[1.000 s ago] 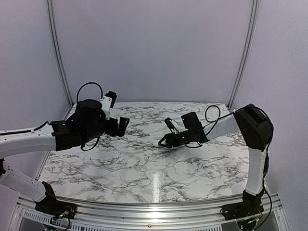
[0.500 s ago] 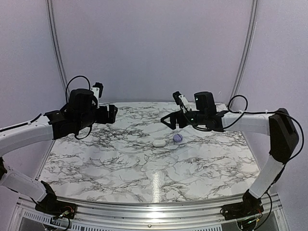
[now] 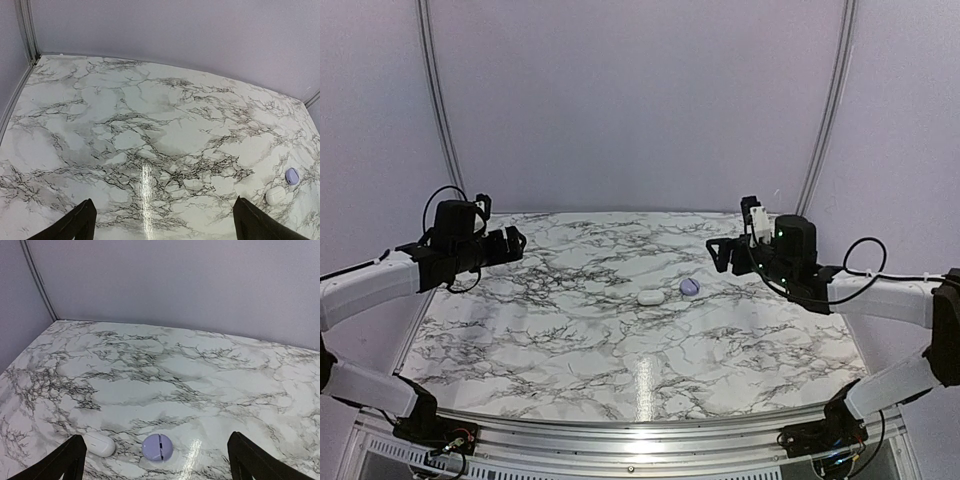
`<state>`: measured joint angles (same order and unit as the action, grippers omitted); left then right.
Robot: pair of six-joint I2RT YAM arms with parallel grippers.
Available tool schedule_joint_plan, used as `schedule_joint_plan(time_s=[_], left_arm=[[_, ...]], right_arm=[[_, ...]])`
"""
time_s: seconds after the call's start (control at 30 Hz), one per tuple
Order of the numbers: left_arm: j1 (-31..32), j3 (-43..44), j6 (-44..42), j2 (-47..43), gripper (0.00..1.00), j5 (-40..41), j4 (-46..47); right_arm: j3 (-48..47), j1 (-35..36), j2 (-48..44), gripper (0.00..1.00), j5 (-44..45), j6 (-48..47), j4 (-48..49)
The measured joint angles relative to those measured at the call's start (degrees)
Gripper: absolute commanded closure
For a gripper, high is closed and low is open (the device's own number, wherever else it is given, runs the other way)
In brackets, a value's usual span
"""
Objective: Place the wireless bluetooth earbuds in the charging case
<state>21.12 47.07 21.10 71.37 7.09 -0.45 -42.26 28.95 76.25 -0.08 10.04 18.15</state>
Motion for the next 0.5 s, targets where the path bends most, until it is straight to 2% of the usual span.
schedule_joint_plan(time_s=[0.2, 0.5], left_arm=[[-1.68, -3.26, 0.92, 4.57, 0.01, -6.12, 4.48], [-1.66, -5.57, 1.01, 8.0, 0.01, -9.7, 7.98]], right_arm=[[7.5, -0.26, -0.15, 0.02, 7.82, 2.36, 3.32], [11.87, -0.28, 2.36, 0.01, 10.62, 4.74, 7.91]])
